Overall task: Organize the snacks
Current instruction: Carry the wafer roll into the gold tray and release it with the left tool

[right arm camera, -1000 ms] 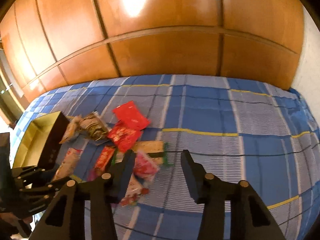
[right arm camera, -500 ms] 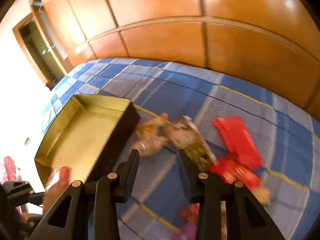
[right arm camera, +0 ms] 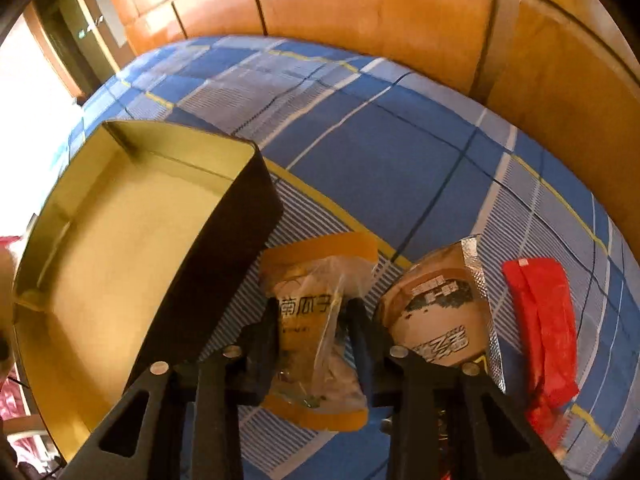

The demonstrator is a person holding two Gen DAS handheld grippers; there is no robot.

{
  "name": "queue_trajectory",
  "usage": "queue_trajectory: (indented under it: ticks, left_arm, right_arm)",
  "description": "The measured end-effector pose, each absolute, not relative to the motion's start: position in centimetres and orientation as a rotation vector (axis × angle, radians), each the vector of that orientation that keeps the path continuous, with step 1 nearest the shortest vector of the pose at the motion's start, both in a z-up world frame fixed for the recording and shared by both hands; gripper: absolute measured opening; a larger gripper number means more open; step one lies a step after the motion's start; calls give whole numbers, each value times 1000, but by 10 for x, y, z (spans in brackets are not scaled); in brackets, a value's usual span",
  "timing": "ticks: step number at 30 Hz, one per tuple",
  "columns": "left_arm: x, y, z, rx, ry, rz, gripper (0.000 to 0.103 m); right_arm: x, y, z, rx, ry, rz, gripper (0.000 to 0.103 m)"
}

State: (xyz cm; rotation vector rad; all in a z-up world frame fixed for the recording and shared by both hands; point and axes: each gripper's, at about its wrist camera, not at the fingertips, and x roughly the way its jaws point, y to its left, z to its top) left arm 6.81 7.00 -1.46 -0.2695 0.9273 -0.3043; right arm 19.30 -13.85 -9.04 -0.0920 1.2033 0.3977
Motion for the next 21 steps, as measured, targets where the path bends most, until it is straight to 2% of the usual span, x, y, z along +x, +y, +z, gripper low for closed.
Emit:
queue_trajectory:
  ticks: [12, 21]
  left_arm:
    - [149, 30, -39, -257, 1027, -314, 30]
    - [181, 5, -58, -196, 1069, -284, 31]
  right_arm:
    - [98, -163, -82, -48, 1215, 398, 28]
    - [81, -176, -91, 47, 1202, 387, 30]
